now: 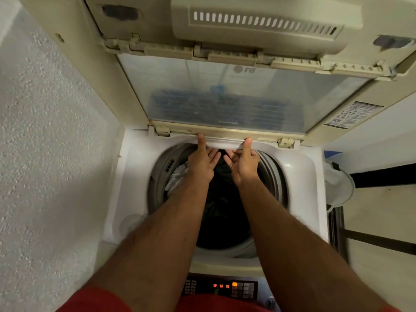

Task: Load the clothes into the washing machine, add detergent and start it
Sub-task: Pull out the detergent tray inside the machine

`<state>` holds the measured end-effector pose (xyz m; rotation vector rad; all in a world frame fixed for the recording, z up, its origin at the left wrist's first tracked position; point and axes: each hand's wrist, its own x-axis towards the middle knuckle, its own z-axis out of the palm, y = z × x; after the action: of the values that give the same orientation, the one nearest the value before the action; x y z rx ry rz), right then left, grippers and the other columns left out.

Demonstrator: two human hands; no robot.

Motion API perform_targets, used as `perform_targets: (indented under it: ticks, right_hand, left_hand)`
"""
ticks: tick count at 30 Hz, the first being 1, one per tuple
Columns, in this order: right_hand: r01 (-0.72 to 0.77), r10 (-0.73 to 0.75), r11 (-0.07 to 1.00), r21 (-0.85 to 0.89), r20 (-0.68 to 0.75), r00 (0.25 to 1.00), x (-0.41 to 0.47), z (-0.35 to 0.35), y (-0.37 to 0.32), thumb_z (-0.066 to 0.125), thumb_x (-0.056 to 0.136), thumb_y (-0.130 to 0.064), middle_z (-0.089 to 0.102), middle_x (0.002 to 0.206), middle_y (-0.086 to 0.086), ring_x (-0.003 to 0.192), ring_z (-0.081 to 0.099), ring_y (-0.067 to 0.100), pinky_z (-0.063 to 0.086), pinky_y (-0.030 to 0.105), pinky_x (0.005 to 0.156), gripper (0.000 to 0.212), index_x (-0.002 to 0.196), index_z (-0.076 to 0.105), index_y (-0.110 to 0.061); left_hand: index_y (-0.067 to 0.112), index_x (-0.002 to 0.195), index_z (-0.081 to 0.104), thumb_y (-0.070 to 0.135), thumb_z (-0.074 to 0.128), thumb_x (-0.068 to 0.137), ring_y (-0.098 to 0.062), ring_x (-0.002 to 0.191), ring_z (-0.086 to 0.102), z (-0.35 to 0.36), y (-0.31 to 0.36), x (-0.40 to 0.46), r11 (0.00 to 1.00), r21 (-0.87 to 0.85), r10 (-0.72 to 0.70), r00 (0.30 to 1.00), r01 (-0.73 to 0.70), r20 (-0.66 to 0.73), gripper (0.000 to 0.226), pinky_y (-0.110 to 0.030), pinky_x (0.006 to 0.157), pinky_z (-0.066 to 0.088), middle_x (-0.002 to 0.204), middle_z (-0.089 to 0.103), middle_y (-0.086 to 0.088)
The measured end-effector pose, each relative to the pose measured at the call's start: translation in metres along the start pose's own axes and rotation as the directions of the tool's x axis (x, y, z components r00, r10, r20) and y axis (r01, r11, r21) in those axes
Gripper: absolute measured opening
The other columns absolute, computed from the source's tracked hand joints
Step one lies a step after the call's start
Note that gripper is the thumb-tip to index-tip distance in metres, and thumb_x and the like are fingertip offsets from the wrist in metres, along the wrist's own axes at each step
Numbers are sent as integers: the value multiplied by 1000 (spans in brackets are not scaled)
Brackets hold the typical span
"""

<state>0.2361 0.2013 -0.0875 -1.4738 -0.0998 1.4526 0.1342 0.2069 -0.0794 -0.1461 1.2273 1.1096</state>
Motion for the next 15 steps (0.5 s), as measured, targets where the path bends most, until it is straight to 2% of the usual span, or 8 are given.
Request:
perform_targets:
  ticks: [6, 10, 15]
  right_hand:
    - [0, 1, 995, -101, 9, 1000, 4, -1, 0, 41, 99, -52, 58, 128, 13, 97, 66, 18, 55, 33, 77, 62, 140, 30, -8]
    - [-2, 7, 989, -146, 33, 999, 4, -3, -1, 39, 99, -54, 59, 122, 11, 101, 65, 19, 53, 33, 77, 58, 135, 36, -8]
    - [-7, 18, 991, -137, 73, 997, 5, -7, -2, 44, 98, -54, 62, 118, 9, 103, 67, 20, 54, 33, 78, 50, 119, 48, -9]
  left_hand:
    - [10, 127, 55, 56, 50, 90, -17, 100, 63, 3, 1, -1, 998, 58, -10, 1000, 10, 8, 59, -28, 74, 53, 123, 62, -9]
    - [12, 129, 53, 61, 49, 89, -18, 102, 63, 3, 1, -3, 995, 100, -6, 1000, 7, -8, 63, -28, 71, 53, 122, 62, -9]
    - [13, 118, 57, 53, 51, 91, -17, 99, 64, -8, 9, -3, 987, 159, -25, 998, 16, 53, 49, -31, 79, 52, 114, 65, -7]
